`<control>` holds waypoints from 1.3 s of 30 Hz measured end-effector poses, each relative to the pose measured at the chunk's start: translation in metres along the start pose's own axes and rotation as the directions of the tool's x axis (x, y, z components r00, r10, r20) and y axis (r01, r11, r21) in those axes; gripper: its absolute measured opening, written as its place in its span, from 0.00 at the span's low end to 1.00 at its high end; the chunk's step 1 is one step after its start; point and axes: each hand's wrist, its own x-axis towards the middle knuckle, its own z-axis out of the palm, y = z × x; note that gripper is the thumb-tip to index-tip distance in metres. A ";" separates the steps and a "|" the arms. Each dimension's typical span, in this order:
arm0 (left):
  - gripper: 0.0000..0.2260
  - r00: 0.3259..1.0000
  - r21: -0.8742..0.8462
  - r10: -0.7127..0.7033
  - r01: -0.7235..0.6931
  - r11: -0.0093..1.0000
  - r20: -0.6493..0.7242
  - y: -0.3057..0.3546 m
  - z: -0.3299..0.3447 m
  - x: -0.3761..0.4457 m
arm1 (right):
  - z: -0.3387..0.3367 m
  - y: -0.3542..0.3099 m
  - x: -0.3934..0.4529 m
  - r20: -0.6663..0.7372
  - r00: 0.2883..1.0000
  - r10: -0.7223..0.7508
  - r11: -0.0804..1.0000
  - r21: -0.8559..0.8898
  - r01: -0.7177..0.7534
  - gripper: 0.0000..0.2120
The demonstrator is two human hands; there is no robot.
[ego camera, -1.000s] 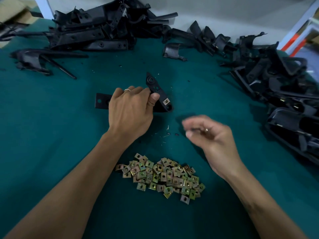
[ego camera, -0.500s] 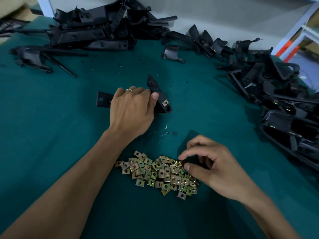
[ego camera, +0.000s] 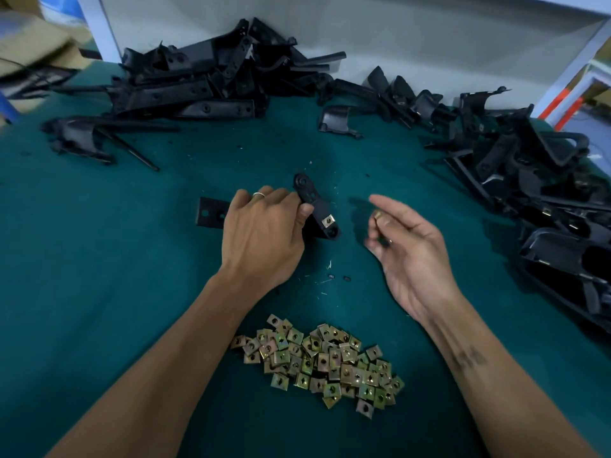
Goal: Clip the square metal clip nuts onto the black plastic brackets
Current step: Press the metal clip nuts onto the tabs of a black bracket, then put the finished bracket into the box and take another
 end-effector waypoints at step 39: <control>0.15 0.999 0.013 0.031 -0.031 0.999 0.013 -0.004 0.003 -0.001 | 0.054 0.022 0.023 0.168 0.986 -0.002 0.999 0.039 -0.005 0.15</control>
